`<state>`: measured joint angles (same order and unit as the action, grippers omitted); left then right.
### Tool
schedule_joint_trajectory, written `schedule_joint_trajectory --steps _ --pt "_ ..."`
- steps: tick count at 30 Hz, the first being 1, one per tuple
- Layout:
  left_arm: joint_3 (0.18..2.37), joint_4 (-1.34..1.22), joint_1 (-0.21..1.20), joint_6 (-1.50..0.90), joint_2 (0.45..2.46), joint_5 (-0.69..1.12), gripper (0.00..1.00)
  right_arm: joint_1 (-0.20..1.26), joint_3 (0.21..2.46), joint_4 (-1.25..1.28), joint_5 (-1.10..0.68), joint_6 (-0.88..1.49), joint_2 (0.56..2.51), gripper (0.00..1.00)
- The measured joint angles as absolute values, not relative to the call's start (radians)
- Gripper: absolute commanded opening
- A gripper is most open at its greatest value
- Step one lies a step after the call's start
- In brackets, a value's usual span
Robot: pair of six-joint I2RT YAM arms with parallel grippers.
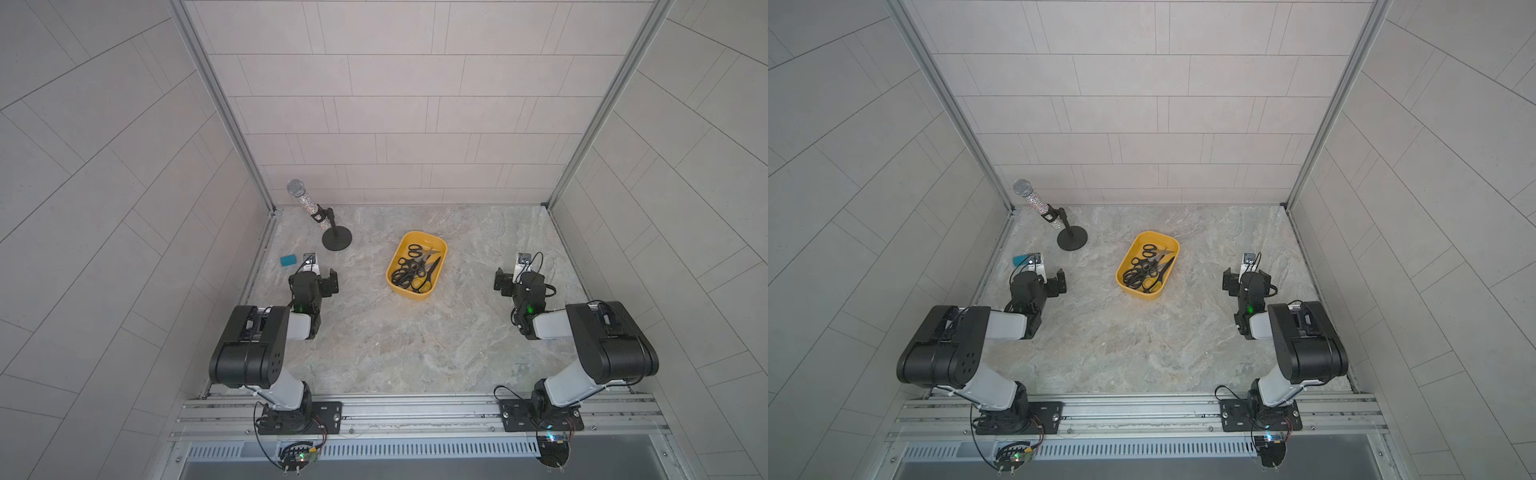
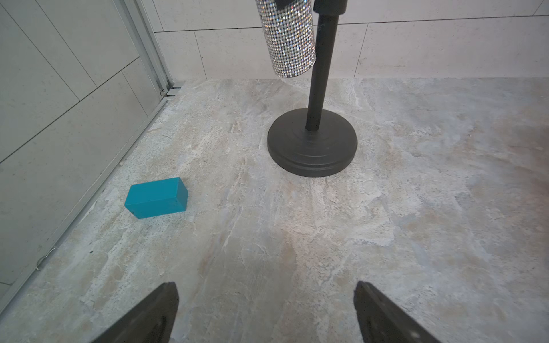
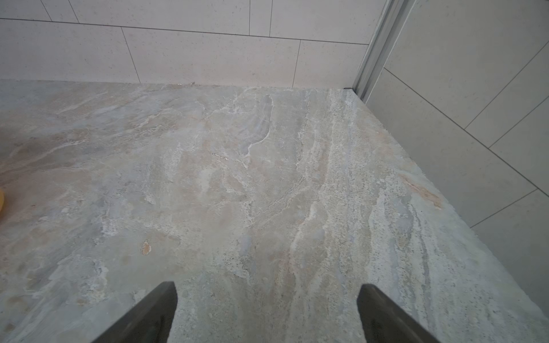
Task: Take the scissors out of the storage box
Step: Pick up the scissors from the storage box.
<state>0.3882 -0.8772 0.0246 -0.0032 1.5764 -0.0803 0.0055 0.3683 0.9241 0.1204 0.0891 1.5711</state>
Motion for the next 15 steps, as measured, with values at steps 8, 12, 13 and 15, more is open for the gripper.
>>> schedule_joint_trajectory --steps 8,12,13,15 --pt "0.388 -0.878 0.025 -0.003 1.576 -0.073 1.00 0.006 0.368 0.924 0.120 0.089 1.571 1.00" --pt "0.389 -0.876 0.025 -0.004 1.576 -0.088 1.00 0.006 0.368 0.924 0.120 0.089 1.571 1.00" --pt "0.389 -0.876 0.025 -0.004 1.576 -0.090 1.00 0.006 0.368 0.924 0.120 0.089 1.571 1.00" --pt "0.389 -0.876 0.025 -0.004 1.576 -0.094 1.00 0.006 0.368 0.924 0.120 0.089 1.571 1.00"
